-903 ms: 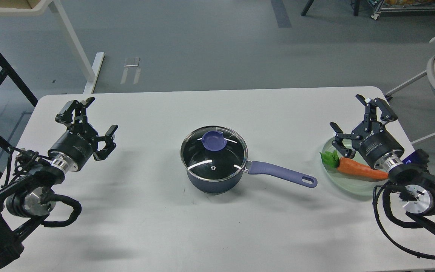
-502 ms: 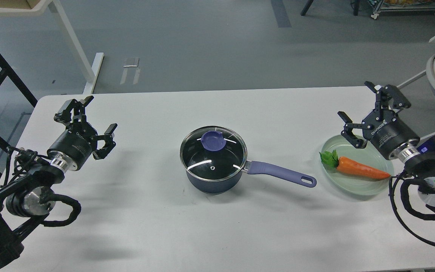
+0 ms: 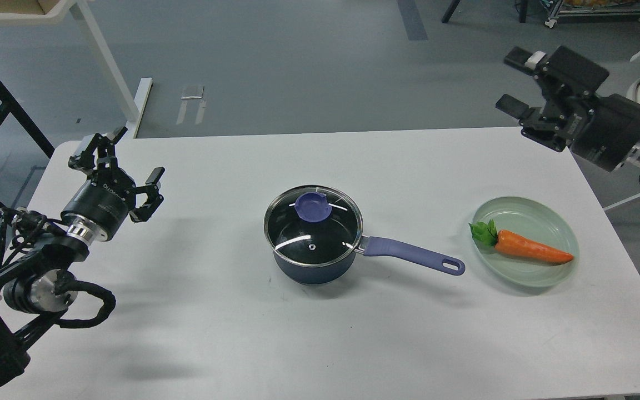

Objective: Open pot lid
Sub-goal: 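Move the right gripper toward the purple saucepan handle, then grasp the purple saucepan handle with the right gripper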

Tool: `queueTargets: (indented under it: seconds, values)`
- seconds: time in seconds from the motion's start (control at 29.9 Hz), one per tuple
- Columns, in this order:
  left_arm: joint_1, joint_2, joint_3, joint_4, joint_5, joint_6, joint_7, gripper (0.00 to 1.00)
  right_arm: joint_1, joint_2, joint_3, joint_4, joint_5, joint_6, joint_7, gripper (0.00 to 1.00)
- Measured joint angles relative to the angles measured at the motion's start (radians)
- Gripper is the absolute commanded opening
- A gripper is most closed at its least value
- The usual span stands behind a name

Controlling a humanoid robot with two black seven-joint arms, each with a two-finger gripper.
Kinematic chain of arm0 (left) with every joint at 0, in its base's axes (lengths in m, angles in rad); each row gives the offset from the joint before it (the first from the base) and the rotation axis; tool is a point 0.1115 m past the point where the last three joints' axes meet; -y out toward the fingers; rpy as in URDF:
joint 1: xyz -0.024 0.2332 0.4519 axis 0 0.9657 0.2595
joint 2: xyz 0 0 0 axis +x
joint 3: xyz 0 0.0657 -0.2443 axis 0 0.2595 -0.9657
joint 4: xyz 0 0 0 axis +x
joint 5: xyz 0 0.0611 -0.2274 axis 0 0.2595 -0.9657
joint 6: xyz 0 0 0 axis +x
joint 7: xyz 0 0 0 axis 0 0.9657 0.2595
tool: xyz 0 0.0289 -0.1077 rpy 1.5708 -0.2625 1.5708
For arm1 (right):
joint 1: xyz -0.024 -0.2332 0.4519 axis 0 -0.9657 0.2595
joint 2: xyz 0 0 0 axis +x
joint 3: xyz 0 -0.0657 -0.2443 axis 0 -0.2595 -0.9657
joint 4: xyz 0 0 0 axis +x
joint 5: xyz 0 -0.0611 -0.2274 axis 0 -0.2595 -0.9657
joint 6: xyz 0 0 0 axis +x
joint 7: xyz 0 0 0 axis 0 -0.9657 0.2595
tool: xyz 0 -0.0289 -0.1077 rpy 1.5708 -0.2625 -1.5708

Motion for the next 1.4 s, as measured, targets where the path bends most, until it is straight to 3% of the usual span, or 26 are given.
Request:
queueTargets:
  seconds: [0.2,0.4,0.7,1.0,1.3,1.4]
  values:
    - [0.001,0.005,0.002,-0.006,0.0,0.0,0.0,0.99,0.262,0.071,-0.354,0.075,-0.37,-0.073,0.0,1.0]
    - [0.002,0.004,0.001,-0.011,0.0,0.001,0.0,0.99,0.314,0.17,-0.484,0.023,-0.603,-0.136,0.0,1.0]
    - [0.002,0.003,-0.001,-0.013,0.0,0.002,0.0,0.99,0.306,0.363,-0.595,-0.141,-0.652,-0.141,0.0,0.98]
    - [0.002,0.004,-0.003,-0.016,0.0,0.002,-0.001,0.99,0.302,0.457,-0.661,-0.197,-0.652,-0.147,0.0,0.86]
    - [-0.011,0.002,-0.002,-0.024,0.023,0.003,-0.001,0.99,0.304,0.458,-0.681,-0.206,-0.682,-0.168,0.0,0.51]
    - [-0.016,0.002,0.001,-0.024,0.036,0.003,-0.001,0.99,0.304,0.453,-0.682,-0.207,-0.685,-0.169,0.0,0.34]
